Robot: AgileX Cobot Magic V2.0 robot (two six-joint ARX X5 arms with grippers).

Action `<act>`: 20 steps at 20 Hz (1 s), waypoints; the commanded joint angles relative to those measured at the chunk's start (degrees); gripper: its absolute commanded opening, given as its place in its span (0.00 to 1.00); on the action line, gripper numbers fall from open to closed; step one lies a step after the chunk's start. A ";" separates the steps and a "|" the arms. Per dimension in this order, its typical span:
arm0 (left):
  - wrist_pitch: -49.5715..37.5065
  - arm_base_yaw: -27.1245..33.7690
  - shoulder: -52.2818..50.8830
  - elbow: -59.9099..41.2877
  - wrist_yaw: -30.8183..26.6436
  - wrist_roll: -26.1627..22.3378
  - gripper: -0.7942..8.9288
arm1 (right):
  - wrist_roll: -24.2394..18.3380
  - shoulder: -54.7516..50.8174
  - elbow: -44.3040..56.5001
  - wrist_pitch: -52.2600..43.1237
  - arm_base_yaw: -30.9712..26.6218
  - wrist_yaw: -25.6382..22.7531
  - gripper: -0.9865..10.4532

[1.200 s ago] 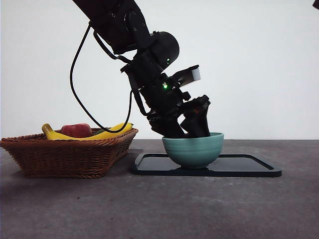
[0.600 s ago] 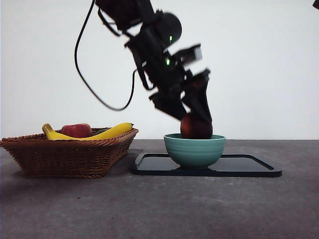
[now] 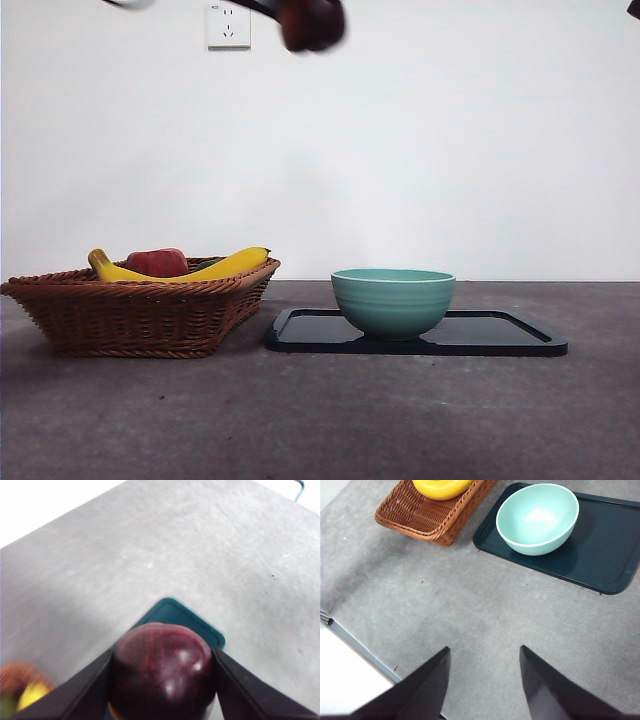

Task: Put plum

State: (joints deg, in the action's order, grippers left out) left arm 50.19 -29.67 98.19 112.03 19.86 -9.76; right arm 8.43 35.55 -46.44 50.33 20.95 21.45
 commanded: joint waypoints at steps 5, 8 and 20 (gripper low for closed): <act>4.35 6.01 -11.17 -8.35 2.71 -0.26 0.24 | 0.52 0.22 -0.52 -0.57 0.31 0.17 0.28; -1.62 9.53 -18.51 -22.93 2.45 0.09 0.24 | 0.15 0.22 -0.52 -0.57 0.31 0.17 0.28; -30.47 13.53 -16.81 -52.26 -5.70 -2.69 0.23 | 0.11 0.22 -0.52 -0.59 0.31 0.15 0.28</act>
State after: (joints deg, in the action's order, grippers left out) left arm 20.80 -16.01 80.60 59.27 14.26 -11.11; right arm 8.40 35.55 -46.44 50.33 20.95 21.45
